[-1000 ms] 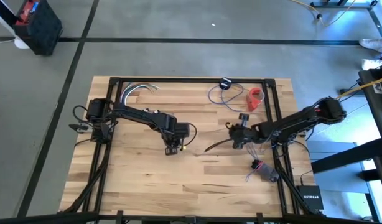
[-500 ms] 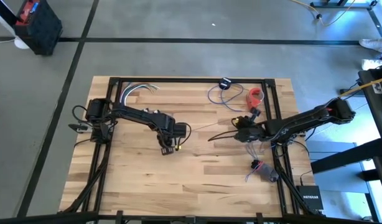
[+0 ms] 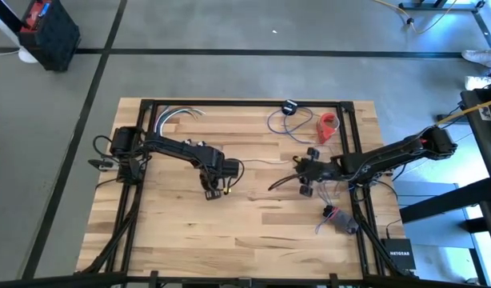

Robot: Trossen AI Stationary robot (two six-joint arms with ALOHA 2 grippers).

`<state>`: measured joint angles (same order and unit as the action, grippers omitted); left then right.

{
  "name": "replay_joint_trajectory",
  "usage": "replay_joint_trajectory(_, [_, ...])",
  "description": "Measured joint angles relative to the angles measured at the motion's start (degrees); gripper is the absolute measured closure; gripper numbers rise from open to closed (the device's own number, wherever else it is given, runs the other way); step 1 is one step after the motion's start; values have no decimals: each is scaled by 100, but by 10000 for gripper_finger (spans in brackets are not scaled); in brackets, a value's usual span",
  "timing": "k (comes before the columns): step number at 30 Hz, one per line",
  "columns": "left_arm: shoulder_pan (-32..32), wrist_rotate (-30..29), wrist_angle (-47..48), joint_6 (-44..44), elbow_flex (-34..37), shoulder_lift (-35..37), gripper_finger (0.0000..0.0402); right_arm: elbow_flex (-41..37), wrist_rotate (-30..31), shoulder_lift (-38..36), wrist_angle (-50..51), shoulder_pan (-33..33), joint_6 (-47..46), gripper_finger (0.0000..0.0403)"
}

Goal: Coil cords
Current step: Uncoil the blue wire from the spool

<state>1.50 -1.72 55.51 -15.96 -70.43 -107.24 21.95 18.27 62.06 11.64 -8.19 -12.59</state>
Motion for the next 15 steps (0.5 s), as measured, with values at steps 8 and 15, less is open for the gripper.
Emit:
replay_joint_trajectory(8, [0,-17,-148,147,-7,0,401,-8,-297,511,-2571,306,1226,242])
replay_joint_trajectory(15, [-2,-18,-225,237,-13,4,401,175,-1023,1824,-3325,1323,1311,252])
